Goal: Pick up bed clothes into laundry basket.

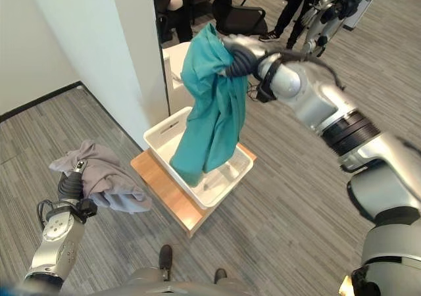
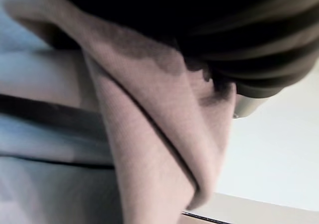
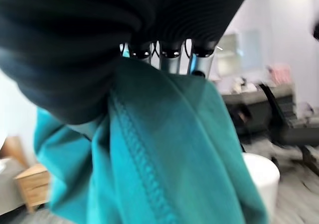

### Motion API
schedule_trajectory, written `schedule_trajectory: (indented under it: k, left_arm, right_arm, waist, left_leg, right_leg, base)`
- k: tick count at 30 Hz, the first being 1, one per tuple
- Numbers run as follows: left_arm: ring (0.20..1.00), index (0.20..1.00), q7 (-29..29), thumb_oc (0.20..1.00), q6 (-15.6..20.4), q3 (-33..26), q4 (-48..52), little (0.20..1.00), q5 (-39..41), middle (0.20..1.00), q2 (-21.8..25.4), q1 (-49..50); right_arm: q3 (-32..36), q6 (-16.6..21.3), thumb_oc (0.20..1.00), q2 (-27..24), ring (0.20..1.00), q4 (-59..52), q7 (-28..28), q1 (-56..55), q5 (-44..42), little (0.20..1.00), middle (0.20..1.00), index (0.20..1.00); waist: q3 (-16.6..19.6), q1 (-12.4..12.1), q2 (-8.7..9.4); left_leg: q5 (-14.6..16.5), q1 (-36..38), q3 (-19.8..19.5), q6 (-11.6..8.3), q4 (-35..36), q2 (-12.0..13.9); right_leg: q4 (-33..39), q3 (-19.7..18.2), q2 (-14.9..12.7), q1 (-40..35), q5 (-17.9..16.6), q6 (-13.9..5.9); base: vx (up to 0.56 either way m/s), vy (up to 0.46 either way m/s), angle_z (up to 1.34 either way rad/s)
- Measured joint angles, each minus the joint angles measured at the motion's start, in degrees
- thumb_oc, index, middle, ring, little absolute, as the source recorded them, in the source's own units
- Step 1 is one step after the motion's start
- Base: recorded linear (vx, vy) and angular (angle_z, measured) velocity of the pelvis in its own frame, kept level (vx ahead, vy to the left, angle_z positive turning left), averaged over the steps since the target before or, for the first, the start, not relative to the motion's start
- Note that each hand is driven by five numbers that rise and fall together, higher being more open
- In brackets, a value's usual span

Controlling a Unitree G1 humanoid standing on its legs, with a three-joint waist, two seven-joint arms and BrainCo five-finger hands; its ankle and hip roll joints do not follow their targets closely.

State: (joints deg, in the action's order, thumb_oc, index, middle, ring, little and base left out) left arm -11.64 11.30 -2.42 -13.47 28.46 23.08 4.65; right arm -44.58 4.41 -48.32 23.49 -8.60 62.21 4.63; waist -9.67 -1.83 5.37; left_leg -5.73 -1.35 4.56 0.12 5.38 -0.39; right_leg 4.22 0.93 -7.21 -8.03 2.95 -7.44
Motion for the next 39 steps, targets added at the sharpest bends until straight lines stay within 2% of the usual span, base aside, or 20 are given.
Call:
schedule_trajectory:
  k: [2, 3, 6, 8, 12, 16, 24, 30, 39]
  left_arm:
    - [0.2, 0.2, 0.0, 0.2, 0.0, 0.0, 0.1, 0.2, 0.0, 0.2, -0.1, 0.3]
    - [0.2, 0.2, 0.1, 0.2, 0.0, 0.1, 0.1, 0.2, 0.0, 0.2, -0.1, 0.2]
    - [0.2, 0.2, 0.3, 0.2, 0.0, 0.4, 0.1, 0.2, 0.0, 0.2, -0.1, -0.1]
    - [0.2, 0.2, 0.3, 0.2, 0.0, 0.4, 0.1, 0.2, -0.1, 0.2, 0.0, -0.6]
    - [0.2, 0.2, 0.4, 0.2, 0.0, 0.6, 0.3, 0.2, -0.1, 0.2, -0.1, -1.7]
    - [0.2, 0.2, 0.4, 0.2, 0.0, 2.6, 0.4, 0.2, -0.1, 0.2, -0.2, -3.0]
    - [0.2, 0.2, -0.7, 0.2, 0.0, 2.5, 0.4, 0.2, -0.1, 0.2, -0.4, -2.5]
    - [0.2, 0.2, -0.7, 0.2, 0.0, 2.4, 0.3, 0.2, -0.1, 0.2, -0.4, -2.3]
    - [0.2, 0.2, -0.6, 0.2, 0.0, 2.1, 0.1, 0.2, -0.1, 0.2, -0.4, -2.0]
  right_arm:
    - [0.9, -0.2, 0.2, 2.0, 0.2, 4.0, -0.1, -2.0, 1.8, 0.2, 0.2, 0.2]
    - [1.4, -0.8, 0.2, 5.5, 0.2, 9.8, 0.4, -3.9, 4.8, 0.2, 0.2, 0.2]
    - [-2.3, -2.5, 0.2, 10.2, 0.2, 17.3, 0.1, -4.8, 15.2, 0.2, 0.2, 0.2]
    - [-5.4, -2.5, 0.2, 13.2, 0.2, 18.4, -0.3, -4.9, 22.8, 0.2, 0.2, 0.2]
    - [-5.4, -1.8, 0.2, 19.2, 0.2, 16.6, -0.5, -5.3, 29.3, 0.2, 0.2, 0.2]
    - [-5.3, -0.4, 0.2, 22.8, 0.2, 9.5, -0.8, -5.3, 29.2, 0.2, 0.2, 0.2]
    - [-5.3, -0.3, 0.2, 23.9, 0.2, 7.9, -1.8, -5.3, 29.1, 0.2, 0.2, 0.2]
    - [-5.5, -0.5, 0.2, 23.7, 0.2, 15.8, -1.9, -5.3, 31.2, 0.2, 0.2, 0.2]
    - [-5.7, -1.1, 0.2, 19.8, 0.2, 23.7, -0.5, -5.4, 38.2, 0.2, 0.2, 0.2]
  waist:
    - [-0.3, -0.1, -0.43]
    - [-0.4, -0.4, -0.6]
    - [-1.1, -0.8, -1.77]
    - [-1.4, -1.2, -2.76]
    - [-1.5, -2.0, -3.43]
    - [-1.5, -3.2, -3.44]
    - [-1.5, -4.0, -3.38]
    - [-1.4, -4.7, -3.24]
    - [-1.3, -4.4, -3.04]
  left_leg:
    - [-0.1, -0.2, 0.0, 0.15, 0.0, 0.0]
    - [-0.1, -0.3, 0.0, 0.17, 0.0, 0.0]
    - [-0.3, -0.6, 0.0, 0.15, 0.0, 0.0]
    - [-0.3, -0.6, 0.0, 0.15, 0.0, 0.0]
    - [-0.4, -0.7, -0.3, 0.09, 0.0, 0.0]
    - [-0.4, -0.8, -0.8, 0.02, 0.0, 0.0]
    - [-0.6, -1.5, -1.9, 0.04, 0.0, -0.4]
    - [-0.7, -1.5, -2.3, -0.03, 0.0, -0.3]
    - [-0.8, -1.4, -2.1, 0.2, 0.0, -0.4]
  right_leg:
    - [-0.1, 0.0, -0.1, 0.3, 0.0, 0.0]
    - [-0.1, 0.0, -0.1, 0.3, 0.0, 0.0]
    - [0.0, 0.0, -0.1, 0.7, 0.0, 0.0]
    - [0.2, 0.0, 0.1, 0.6, 0.0, 0.0]
    - [0.7, 0.4, 0.2, 0.2, 0.0, 0.01]
    - [1.0, 1.1, 0.3, -0.1, 0.0, 0.02]
    - [0.7, 2.1, 0.1, 0.0, 0.0, 0.02]
    - [0.6, 2.4, 0.2, -0.1, 0.0, 0.01]
    - [0.5, 2.2, 0.0, 0.0, 0.0, 0.01]
  base:
    - [0.0, 0.0, 0.0]
    - [0.0, 0.0, 0.0]
    - [0.0, 0.0, 0.0]
    - [0.0, 0.0, 0.0]
    - [0.01, -0.002, 0.03]
    - [-0.01, 0.0, 0.1]
    - [0.01, -0.001, 0.08]
    - [0.01, -0.001, 0.01]
    - [0.0, 0.0, 0.0]
